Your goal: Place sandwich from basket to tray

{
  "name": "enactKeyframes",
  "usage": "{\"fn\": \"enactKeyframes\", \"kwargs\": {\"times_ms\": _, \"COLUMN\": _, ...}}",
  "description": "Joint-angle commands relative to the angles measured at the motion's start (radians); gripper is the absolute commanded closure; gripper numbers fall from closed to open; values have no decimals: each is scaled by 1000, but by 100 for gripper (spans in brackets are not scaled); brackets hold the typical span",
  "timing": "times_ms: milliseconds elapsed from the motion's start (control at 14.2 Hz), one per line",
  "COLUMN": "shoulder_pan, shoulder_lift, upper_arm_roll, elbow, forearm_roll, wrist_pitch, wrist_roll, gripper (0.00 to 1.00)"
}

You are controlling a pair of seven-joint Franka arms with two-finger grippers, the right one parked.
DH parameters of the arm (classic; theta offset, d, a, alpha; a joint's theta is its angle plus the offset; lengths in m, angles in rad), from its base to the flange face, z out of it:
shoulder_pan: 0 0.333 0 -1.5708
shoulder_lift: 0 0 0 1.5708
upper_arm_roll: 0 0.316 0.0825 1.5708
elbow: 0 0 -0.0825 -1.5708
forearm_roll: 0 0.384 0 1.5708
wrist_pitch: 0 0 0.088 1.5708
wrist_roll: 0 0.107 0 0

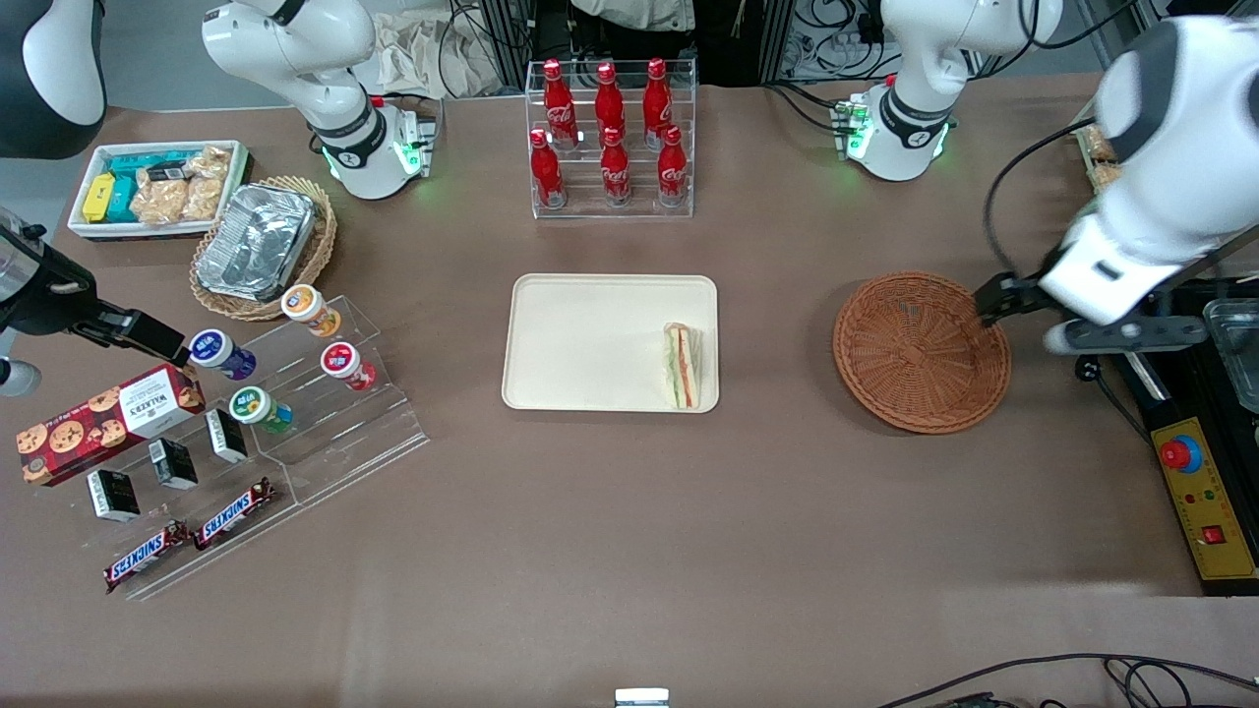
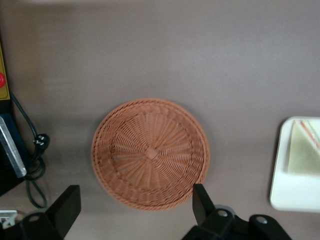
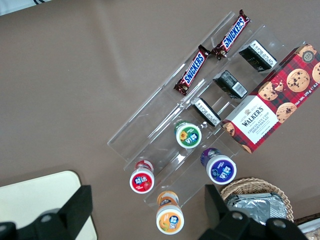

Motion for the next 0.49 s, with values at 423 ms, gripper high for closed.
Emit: {"fn": "enactKeyframes", "kwargs": {"times_ms": 423, "shoulder_pan": 40, "shoulder_lift": 2, "upper_arm_roll": -7, "elbow": 207, "forearm_roll": -53, "wrist_pitch": -199, "wrist_roll": 110, "gripper": 0}}
